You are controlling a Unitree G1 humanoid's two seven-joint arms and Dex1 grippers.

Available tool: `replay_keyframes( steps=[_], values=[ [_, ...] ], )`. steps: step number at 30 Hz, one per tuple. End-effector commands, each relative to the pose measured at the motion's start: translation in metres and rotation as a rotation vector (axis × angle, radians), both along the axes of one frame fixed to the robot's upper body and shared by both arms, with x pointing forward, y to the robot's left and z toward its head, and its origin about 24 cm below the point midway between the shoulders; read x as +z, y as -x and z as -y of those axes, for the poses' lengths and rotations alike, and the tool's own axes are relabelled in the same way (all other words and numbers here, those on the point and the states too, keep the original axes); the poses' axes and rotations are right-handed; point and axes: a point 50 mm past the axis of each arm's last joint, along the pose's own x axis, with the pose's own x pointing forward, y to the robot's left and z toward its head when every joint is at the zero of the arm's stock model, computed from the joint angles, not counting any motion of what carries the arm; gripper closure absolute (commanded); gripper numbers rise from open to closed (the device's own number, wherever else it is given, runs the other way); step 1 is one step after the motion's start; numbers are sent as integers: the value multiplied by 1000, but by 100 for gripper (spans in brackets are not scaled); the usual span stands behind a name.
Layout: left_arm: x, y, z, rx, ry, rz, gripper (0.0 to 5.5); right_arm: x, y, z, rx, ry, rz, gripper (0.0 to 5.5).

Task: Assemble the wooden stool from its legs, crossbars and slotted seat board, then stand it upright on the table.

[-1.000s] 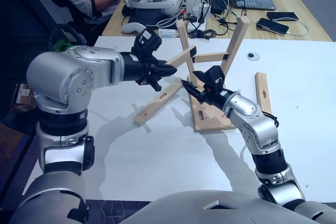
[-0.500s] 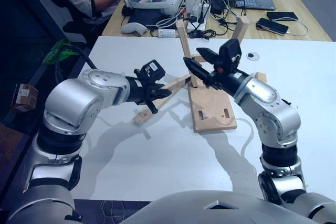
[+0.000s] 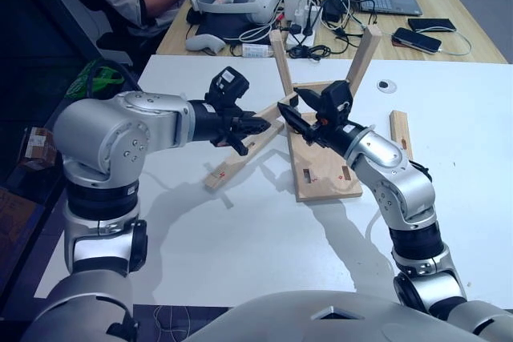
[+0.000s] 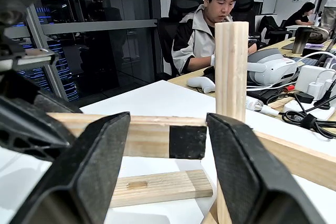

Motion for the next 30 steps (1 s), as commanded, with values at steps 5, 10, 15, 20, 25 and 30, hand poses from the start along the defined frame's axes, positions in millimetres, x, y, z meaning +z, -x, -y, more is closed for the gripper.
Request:
replay_keyframes(
  steps=[5,10,15,20,25,30],
  values=[
    [5,15,4,-166,-156,166,509,34,-6,1,34,-111,7,280],
    [2,13,1,-166,-171,184,509,88,-18,4,67,-272,101,280],
    [-3,10,-4,-146,-184,178,509,90,-10,12,182,-141,110,280],
    [-5,11,-4,-151,-194,179,509,96,-16,8,140,-165,122,280],
    [-6,11,-2,-163,-201,187,509,85,-17,-3,132,-142,98,280],
    [-2,10,-1,-164,-193,202,509,63,-15,-4,128,-42,52,280]
  ],
)
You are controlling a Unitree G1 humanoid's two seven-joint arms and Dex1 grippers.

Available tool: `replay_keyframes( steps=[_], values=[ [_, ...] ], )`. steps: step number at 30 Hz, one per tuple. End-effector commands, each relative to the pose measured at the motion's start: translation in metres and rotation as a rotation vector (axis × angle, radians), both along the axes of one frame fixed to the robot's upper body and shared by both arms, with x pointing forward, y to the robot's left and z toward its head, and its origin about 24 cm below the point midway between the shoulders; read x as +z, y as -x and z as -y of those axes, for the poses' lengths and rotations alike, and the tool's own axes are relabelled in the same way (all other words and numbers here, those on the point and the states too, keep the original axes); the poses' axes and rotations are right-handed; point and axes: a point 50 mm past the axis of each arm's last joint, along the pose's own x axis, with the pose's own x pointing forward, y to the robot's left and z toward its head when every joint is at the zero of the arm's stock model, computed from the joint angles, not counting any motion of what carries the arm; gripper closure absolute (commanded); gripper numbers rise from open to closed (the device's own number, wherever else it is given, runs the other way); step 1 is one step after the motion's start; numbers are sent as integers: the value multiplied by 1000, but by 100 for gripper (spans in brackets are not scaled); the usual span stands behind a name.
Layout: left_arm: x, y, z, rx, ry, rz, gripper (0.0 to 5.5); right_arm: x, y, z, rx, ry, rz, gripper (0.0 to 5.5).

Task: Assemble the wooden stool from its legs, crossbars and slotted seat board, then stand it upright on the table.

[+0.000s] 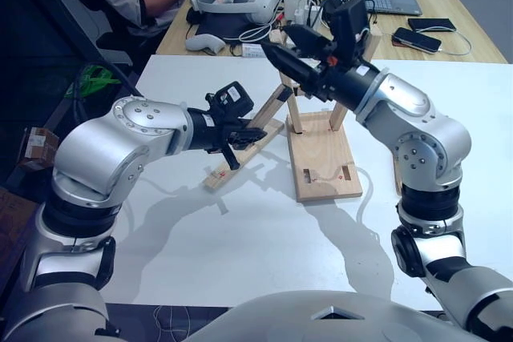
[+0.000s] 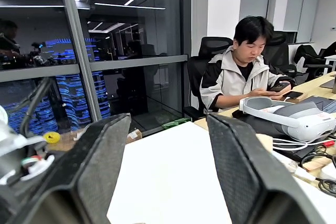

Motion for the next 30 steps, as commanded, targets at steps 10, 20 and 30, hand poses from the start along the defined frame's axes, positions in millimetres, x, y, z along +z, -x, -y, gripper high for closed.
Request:
replay_keyframes(
  steps=[10,20,30],
  values=[
    [23,-2,-3,-18,27,67,509,-56,5,9,-49,290,-70,280],
    [45,-5,-1,-24,126,106,509,-77,13,9,-43,305,-155,280],
    [34,-7,-3,24,115,97,509,-69,1,16,-233,176,-124,280]
  ],
)
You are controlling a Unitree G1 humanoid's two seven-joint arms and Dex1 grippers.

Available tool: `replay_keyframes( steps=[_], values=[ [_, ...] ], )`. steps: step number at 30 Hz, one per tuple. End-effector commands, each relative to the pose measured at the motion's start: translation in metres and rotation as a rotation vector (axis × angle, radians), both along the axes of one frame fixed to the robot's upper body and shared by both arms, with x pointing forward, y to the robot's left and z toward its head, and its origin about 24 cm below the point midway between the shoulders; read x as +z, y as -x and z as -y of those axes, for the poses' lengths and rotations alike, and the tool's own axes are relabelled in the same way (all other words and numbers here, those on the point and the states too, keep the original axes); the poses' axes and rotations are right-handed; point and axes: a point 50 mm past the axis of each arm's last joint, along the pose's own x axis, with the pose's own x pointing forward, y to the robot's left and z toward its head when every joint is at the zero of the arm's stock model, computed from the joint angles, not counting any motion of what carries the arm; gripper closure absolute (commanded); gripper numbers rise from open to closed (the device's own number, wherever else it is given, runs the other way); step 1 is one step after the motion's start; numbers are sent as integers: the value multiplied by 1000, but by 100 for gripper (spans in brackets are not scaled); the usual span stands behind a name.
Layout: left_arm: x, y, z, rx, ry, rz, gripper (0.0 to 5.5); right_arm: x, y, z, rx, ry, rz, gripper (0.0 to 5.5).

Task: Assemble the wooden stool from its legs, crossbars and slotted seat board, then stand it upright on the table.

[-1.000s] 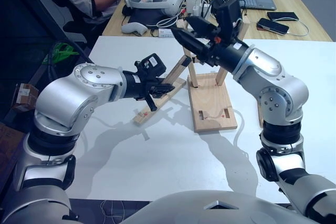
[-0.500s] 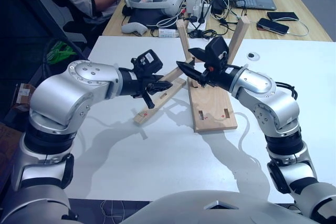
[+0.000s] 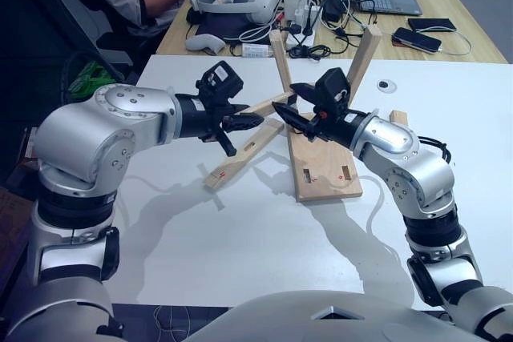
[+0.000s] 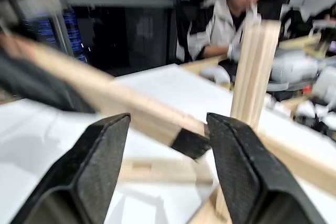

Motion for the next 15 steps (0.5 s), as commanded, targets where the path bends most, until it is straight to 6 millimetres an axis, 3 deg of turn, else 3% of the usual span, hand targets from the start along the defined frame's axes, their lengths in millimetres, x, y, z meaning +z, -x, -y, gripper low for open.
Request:
replay_keyframes(
  steps=[1,3,6,13,15],
  values=[
    [-1,-1,-6,20,-40,59,509,10,-19,14,-237,-126,35,280],
    [-10,1,-17,55,-83,50,509,15,-26,24,-332,-186,40,280],
    [-2,-3,-21,85,-49,84,509,5,-26,26,-352,-178,-13,280],
    [34,-15,-16,131,98,185,509,-18,-4,-1,-189,-156,-136,280],
    [35,-9,-4,70,166,145,509,-21,-4,-7,-181,-162,-148,280]
  ],
)
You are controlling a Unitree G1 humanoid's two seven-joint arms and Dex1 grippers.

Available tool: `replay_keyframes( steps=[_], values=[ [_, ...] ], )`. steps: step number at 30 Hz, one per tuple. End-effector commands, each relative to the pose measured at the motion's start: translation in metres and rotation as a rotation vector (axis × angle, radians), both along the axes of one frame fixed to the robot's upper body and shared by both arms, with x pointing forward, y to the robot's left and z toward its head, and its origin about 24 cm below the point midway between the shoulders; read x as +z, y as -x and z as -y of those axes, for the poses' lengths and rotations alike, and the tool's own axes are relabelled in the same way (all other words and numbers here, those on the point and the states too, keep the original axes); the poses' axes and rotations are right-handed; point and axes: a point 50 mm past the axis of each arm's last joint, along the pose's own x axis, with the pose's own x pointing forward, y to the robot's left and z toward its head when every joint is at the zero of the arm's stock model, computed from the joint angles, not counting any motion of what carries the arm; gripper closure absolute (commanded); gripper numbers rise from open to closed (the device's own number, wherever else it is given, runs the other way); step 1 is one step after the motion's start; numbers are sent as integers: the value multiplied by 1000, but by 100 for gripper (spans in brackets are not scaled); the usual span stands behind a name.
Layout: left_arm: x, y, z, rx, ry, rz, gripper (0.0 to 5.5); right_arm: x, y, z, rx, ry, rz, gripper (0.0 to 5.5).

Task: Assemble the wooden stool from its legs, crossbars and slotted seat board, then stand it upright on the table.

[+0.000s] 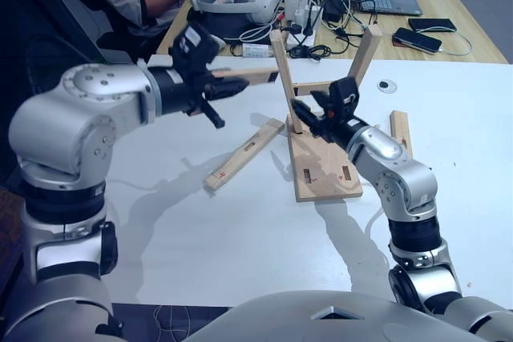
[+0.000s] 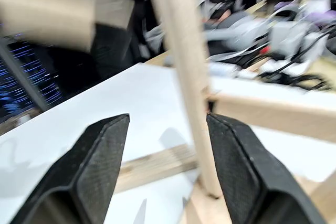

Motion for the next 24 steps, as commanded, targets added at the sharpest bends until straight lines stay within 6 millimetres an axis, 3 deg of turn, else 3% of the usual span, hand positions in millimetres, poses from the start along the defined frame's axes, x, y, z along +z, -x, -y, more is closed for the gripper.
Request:
replay_keyframes(
  steps=[1,4,8,16,24],
  values=[
    [-1,10,18,-104,89,-64,509,-3,0,-10,14,-12,-14,280],
    [-21,26,29,-180,89,-164,509,-1,-7,-15,-3,-38,-1,280],
    [-38,39,30,-212,72,-239,509,1,-13,-14,-41,-51,20,280],
    [-70,45,26,-190,-81,-285,509,10,-18,-11,-60,-85,50,280],
    [-84,47,38,-254,-167,-255,509,11,-17,-13,-49,-89,48,280]
  ],
)
